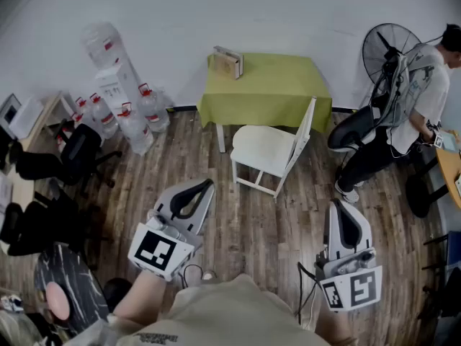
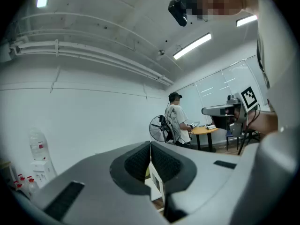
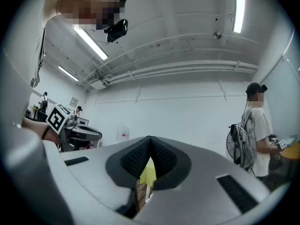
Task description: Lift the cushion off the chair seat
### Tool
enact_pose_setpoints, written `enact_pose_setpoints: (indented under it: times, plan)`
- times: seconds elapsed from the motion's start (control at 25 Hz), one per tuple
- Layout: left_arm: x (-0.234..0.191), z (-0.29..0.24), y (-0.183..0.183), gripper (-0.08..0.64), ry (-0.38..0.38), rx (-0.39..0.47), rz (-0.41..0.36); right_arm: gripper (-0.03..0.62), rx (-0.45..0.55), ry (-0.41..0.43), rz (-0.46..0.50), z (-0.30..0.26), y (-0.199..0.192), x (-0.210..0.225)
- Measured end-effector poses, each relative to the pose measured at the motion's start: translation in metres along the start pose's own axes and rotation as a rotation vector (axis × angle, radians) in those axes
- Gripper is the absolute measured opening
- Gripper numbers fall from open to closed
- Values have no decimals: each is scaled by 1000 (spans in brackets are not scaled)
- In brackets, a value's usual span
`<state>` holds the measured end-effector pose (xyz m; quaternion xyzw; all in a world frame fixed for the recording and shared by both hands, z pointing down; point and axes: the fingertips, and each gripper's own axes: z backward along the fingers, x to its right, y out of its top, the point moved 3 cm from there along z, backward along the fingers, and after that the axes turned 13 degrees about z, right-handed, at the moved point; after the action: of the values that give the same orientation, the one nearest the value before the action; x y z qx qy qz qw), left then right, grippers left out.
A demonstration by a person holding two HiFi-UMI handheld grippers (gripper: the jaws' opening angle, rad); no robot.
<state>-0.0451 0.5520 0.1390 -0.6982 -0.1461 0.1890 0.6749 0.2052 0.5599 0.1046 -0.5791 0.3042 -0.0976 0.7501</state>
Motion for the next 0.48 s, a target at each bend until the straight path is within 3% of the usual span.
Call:
enact_pose_setpoints:
  times: [0.48]
  plan:
    - [23,-10,1,21,-23,2,19,15,27,43,-13,15,-14,3]
